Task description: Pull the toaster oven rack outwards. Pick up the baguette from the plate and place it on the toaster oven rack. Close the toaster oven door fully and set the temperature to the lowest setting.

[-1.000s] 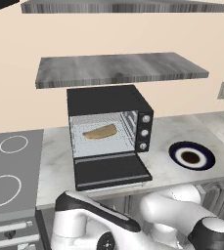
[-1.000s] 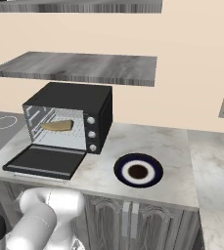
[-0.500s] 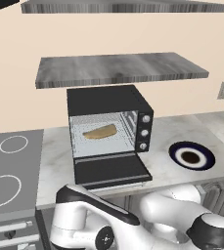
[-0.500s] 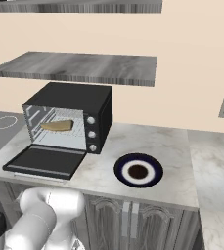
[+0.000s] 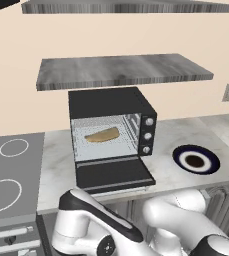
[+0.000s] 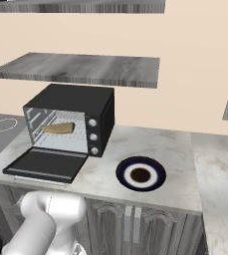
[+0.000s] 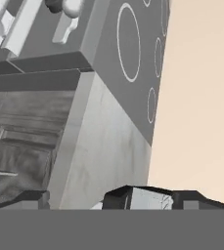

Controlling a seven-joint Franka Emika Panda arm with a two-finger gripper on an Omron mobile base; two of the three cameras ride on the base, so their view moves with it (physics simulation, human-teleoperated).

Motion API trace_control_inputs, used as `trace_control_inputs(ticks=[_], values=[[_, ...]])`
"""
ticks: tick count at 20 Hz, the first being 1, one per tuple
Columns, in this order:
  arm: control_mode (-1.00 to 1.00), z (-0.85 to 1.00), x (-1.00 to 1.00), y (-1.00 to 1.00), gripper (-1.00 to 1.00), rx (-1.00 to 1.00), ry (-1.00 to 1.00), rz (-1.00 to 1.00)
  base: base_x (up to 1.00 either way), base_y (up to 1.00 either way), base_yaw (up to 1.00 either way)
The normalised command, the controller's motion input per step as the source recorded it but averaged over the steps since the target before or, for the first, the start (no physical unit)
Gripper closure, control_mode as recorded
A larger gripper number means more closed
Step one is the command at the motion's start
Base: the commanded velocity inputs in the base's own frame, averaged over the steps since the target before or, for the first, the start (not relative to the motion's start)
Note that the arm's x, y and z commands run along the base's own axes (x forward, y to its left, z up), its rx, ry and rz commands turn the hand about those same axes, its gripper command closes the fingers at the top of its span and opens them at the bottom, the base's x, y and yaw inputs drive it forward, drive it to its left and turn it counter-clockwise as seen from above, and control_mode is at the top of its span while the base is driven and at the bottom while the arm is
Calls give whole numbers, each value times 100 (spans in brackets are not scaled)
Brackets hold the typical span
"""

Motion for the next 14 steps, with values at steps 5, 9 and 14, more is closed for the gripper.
trace_control_inputs(ticks=[5, 9, 14], values=[[-100, 100, 0, 40, -100, -66, -4, -22, 0, 0, 0], [-100, 94, 0, 29, -100, -68, -1, -23, 0, 0, 0], [-100, 70, 0, 18, -100, -76, 0, -26, 0, 0, 0]])
